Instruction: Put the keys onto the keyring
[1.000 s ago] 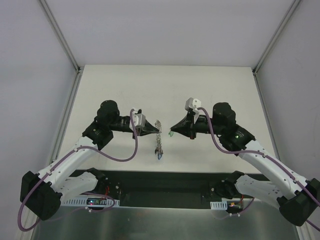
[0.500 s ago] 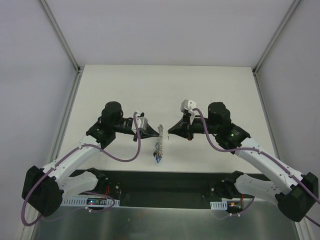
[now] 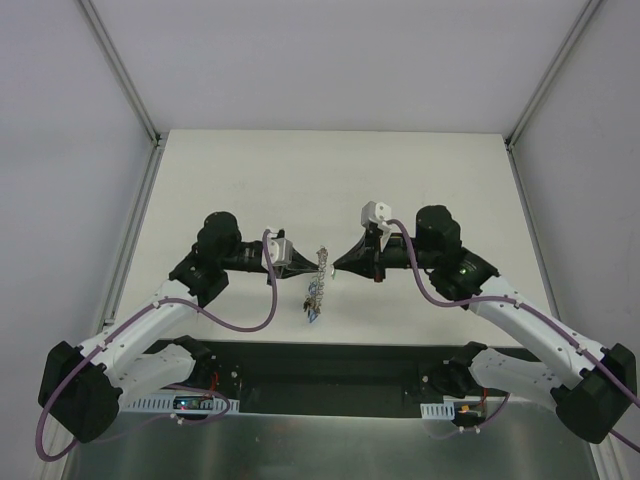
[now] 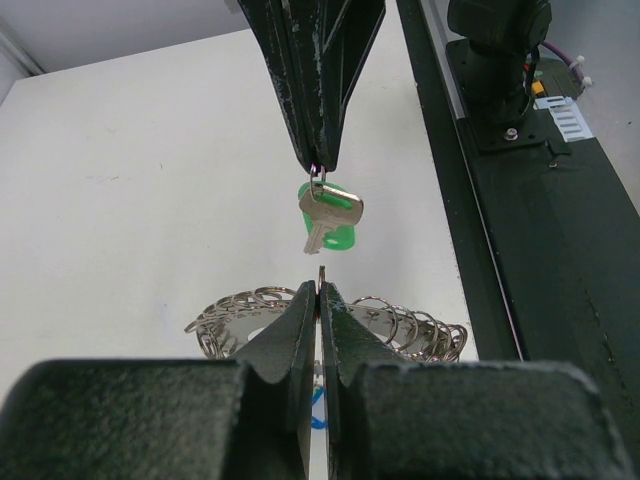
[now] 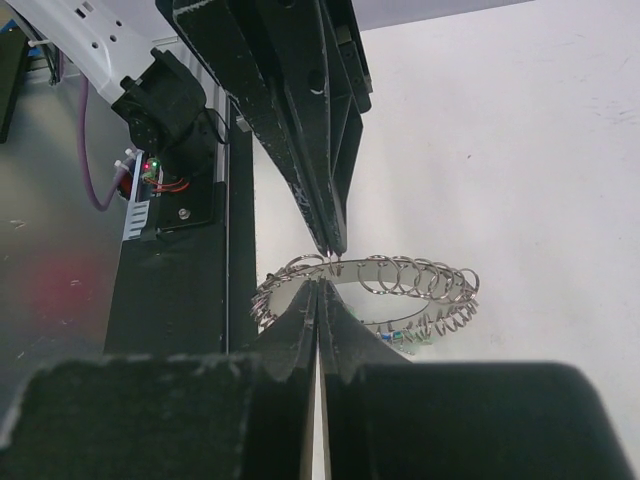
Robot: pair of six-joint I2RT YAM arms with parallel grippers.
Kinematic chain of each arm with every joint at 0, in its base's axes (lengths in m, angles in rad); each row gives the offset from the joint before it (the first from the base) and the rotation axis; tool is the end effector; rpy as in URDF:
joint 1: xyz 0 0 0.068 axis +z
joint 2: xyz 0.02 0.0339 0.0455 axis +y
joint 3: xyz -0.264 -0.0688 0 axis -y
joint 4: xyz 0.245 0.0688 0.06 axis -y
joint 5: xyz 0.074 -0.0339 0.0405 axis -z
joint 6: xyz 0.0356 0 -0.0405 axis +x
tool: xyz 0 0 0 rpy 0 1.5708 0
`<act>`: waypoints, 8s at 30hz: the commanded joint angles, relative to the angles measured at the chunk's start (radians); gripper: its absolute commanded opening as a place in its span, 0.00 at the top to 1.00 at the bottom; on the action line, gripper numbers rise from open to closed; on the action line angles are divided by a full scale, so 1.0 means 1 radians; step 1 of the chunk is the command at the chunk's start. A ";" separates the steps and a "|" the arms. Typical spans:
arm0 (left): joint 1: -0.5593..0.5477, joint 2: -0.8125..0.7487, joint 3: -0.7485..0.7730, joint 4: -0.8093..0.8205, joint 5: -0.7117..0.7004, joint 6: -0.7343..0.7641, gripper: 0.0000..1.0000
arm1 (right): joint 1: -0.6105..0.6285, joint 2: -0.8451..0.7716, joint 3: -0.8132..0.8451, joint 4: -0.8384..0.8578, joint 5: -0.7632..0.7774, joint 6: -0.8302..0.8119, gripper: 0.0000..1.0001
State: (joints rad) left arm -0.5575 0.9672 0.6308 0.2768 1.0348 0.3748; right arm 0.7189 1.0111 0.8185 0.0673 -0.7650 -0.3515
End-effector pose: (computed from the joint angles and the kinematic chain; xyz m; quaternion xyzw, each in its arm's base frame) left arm 0.1648 -0.1388 0.3011 0.5873 0.4127 -0.4129 0.5606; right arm 0.1574 0.1705 0.3368 -0.5672 0.4726 0.3873 0.5522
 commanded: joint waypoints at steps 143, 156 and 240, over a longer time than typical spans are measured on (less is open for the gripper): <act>-0.038 0.091 -0.094 0.547 0.045 -0.410 1.00 | 0.007 -0.051 -0.068 0.037 -0.026 -0.144 0.99; -0.038 0.088 -0.092 0.556 0.054 -0.419 1.00 | 0.007 -0.016 -0.061 0.029 -0.051 -0.156 0.99; -0.071 0.100 -0.083 0.572 0.058 -0.452 1.00 | -0.044 -0.016 -0.093 0.109 -0.091 0.043 0.99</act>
State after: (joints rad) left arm -0.6224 1.1099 0.5041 0.7959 1.1133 -0.1104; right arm 0.6781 1.0435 0.7399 0.1173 -0.8562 -0.3649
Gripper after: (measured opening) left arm 0.006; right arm 0.013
